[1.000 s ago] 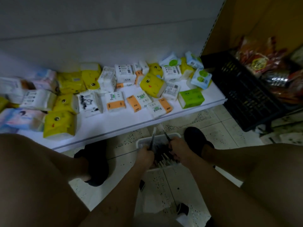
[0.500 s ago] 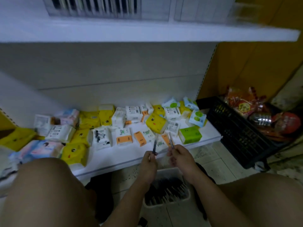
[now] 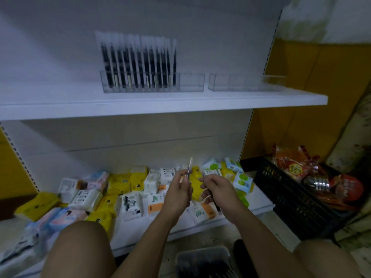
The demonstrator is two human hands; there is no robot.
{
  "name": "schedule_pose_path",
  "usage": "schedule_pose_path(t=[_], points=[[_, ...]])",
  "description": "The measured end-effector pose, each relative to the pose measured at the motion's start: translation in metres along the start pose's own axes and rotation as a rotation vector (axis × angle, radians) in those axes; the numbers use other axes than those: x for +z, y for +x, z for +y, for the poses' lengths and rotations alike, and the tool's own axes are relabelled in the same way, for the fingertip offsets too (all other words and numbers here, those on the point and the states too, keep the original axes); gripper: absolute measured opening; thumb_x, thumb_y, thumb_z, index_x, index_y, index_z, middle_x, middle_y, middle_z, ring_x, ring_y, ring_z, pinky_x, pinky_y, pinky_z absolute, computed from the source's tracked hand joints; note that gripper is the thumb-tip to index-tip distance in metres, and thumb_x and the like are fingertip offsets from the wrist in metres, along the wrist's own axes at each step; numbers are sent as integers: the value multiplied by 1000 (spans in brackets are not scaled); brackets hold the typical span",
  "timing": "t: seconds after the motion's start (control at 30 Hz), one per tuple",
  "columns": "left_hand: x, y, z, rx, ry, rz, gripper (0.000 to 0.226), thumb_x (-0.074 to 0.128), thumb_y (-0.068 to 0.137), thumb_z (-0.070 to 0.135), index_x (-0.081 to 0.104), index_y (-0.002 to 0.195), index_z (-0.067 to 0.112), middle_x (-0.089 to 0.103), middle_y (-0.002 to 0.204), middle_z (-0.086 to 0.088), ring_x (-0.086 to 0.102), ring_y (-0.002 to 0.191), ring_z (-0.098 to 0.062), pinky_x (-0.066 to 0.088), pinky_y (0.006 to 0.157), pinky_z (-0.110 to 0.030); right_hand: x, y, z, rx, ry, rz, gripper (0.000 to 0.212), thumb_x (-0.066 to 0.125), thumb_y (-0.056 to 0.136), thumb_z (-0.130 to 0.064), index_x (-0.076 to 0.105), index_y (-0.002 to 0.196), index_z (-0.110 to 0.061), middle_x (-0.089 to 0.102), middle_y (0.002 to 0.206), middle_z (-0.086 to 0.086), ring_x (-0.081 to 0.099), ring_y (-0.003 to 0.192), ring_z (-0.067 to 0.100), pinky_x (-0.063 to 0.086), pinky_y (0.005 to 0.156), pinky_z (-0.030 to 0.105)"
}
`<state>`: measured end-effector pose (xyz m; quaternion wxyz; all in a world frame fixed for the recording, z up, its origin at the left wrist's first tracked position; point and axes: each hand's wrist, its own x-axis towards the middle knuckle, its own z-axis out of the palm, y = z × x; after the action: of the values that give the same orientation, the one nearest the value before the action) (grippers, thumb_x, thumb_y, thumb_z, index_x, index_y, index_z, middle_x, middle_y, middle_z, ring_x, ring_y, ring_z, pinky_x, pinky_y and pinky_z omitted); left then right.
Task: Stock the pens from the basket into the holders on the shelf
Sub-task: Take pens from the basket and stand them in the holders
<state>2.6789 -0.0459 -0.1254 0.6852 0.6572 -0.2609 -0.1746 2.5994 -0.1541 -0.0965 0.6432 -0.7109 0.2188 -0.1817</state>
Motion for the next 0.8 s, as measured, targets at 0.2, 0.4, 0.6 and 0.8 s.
schedule_pose_path(t=[0.2,0.4,0.6,0.8], points=[[-3,12,59,33,-16,62,30,29,106,22,59,98,20,51,71,5,40,52,-7,34,49,-22,-2,-9,-62,-139,6,43,25,48,98,-7,57,99,-30,59,77,2,39,51,9,30,47,23],[-8,16,127,317,70,72,27,31,104,36,56,108,30,41,55,7,31,42,-5,28,43,-19,-3,-5,-111,-351,-113,74,18,47,102,-22,57,117,-25,57,77,-4,44,52,1,36,51,16],[-15,26,182,314,37,116,8,50,100,19,56,101,15,63,89,-11,53,62,-11,45,53,-23,1,9,-151,-479,-62,83,17,52,99,-28,67,96,-36,53,64,-9,42,50,6,34,47,22],[-20,50,225,334,26,147,19,51,98,37,59,104,21,65,78,1,46,58,-11,40,55,-25,2,25,-185,-520,-6,12,17,58,95,-29,74,90,-29,68,74,-1,60,69,13,51,63,24]])
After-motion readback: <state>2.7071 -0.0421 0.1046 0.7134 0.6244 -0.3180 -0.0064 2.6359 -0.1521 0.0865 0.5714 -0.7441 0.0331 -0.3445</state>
